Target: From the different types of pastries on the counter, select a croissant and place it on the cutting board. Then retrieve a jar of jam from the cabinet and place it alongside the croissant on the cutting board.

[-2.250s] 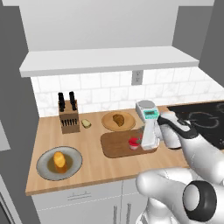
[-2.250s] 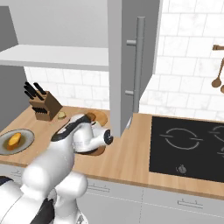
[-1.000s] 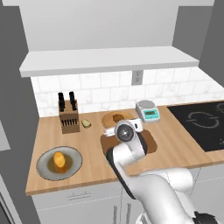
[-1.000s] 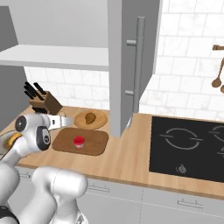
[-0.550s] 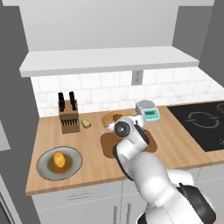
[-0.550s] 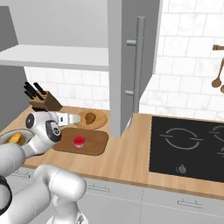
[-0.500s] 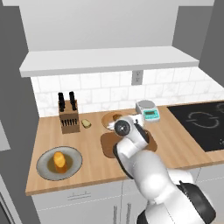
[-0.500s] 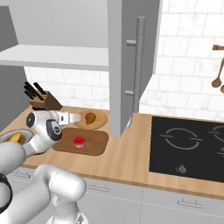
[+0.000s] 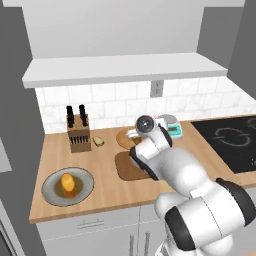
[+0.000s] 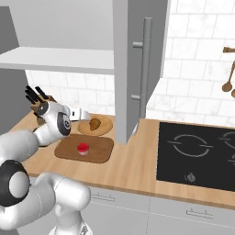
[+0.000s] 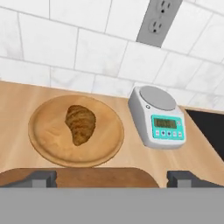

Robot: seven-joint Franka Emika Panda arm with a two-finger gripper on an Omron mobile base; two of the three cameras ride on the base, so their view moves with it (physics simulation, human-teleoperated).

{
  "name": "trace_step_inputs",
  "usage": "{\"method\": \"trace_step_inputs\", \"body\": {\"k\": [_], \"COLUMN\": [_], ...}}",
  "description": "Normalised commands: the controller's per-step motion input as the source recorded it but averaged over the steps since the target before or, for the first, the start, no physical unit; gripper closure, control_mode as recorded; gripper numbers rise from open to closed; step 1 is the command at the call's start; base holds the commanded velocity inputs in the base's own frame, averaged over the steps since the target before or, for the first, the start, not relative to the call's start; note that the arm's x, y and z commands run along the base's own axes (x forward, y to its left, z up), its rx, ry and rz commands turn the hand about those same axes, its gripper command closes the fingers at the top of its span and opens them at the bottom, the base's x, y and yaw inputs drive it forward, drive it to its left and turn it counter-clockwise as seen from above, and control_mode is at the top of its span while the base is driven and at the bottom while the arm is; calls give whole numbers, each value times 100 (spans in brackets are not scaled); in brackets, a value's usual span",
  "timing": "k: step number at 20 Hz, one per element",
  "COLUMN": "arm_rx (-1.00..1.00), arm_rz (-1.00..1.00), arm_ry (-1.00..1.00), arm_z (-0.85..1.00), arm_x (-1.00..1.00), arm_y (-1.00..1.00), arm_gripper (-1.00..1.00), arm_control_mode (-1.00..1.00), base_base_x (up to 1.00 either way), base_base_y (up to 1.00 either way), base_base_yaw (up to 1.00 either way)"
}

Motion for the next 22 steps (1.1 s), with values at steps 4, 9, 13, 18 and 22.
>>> {"method": "trace_step_inputs", "body": {"k": [4, 9, 13, 18, 22], "arm_rx": [0, 13, 11, -1, 0], "arm_rz": [0, 0, 0, 0, 0], "arm_ry": [11, 12, 8, 0, 0], "arm_z": [43, -21, -36, 0, -29], "arm_x": [27, 0, 7, 13, 21], "arm_y": [0, 1, 2, 2, 0], "arm_gripper": [-100, -100, -100, -100, -100], "arm_control_mode": [-100, -100, -100, -100, -100], "base_base_x": [0, 0, 0, 0, 0], "base_base_y": [0, 0, 0, 0, 0], "base_base_yaw": [0, 0, 0, 0, 0]}}
